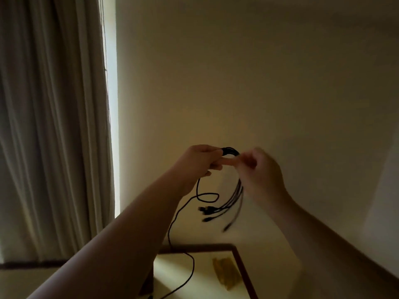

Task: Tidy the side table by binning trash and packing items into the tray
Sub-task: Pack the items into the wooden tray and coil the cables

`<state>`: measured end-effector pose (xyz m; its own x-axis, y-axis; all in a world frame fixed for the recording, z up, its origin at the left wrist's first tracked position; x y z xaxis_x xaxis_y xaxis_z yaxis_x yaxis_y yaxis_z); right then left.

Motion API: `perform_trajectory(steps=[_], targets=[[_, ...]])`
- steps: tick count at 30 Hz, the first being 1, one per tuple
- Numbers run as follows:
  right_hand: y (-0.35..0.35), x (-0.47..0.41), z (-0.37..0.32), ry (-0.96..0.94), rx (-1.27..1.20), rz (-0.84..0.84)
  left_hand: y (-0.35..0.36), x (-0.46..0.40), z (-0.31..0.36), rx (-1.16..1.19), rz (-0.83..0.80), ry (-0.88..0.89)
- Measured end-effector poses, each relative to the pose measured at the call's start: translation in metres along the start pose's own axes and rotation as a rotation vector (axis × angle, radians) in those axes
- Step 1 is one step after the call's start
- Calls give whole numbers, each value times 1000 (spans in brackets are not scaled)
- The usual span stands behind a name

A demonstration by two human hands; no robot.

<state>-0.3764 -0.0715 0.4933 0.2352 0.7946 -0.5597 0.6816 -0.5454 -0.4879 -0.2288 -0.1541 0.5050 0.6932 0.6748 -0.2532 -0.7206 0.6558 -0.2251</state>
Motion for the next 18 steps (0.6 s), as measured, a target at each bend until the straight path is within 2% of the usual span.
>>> perform_trajectory(steps=[3, 7, 9, 12, 16, 18], targets=[[20, 20, -3, 141, -412, -234, -3, -10, 22, 52, 64, -20], [33, 28, -16, 211, -678, -429, 3, -10, 45, 150, 98, -17], [31, 28, -25, 189, -639, -494, 4, -9, 52, 120, 134, -9], [19, 26, -32, 118, -429, -511, -5, -2, 55, 13, 141, 3], [-10, 21, -31, 76, -260, -352, -34, 17, 52, -187, 151, -10], [-27, 14, -28, 79, -139, -262, -47, 26, 50, -320, 94, -55]])
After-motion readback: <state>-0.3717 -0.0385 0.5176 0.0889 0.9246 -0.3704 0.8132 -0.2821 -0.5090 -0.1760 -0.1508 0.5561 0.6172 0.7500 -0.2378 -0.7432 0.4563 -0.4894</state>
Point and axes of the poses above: each hand's wrist, its own x-axis away from the middle knuckle, its own y-axis out of the palm, z = x × y, the point moved 2 cm from there along -x, towards the middle knuckle, and after that the axes turned 14 degrees about -z, right-handed, at the moved point
